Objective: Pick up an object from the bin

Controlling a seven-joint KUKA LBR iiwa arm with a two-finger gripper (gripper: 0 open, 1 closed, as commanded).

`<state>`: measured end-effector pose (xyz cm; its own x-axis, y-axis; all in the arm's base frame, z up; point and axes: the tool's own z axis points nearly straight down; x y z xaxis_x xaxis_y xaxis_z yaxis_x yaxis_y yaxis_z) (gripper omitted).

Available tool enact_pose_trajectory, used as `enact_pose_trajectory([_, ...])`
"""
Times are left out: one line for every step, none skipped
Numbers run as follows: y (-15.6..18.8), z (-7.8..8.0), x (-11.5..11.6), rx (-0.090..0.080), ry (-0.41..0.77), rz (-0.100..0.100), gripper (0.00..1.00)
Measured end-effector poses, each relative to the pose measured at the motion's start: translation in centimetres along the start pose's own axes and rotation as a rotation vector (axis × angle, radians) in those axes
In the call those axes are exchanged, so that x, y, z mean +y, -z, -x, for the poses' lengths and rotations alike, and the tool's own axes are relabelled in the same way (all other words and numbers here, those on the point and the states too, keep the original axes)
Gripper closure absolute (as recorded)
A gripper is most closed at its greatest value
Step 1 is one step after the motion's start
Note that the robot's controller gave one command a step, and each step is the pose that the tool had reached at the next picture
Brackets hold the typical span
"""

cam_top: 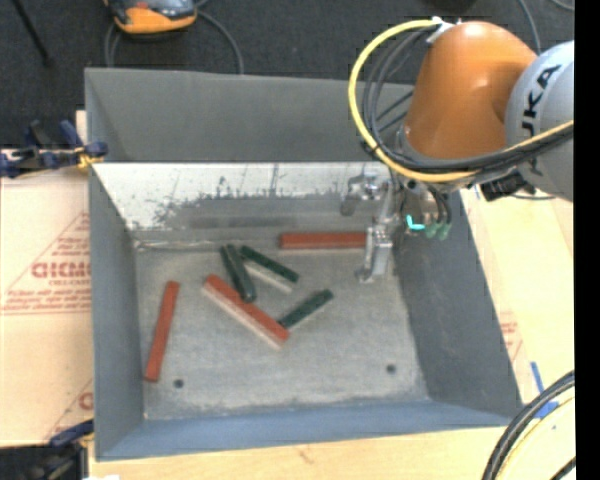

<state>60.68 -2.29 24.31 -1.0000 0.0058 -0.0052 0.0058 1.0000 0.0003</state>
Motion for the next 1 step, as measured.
enact_pose_trajectory([0.02, 0.01, -0.01, -0.001, 0.0, 0.0, 0.0])
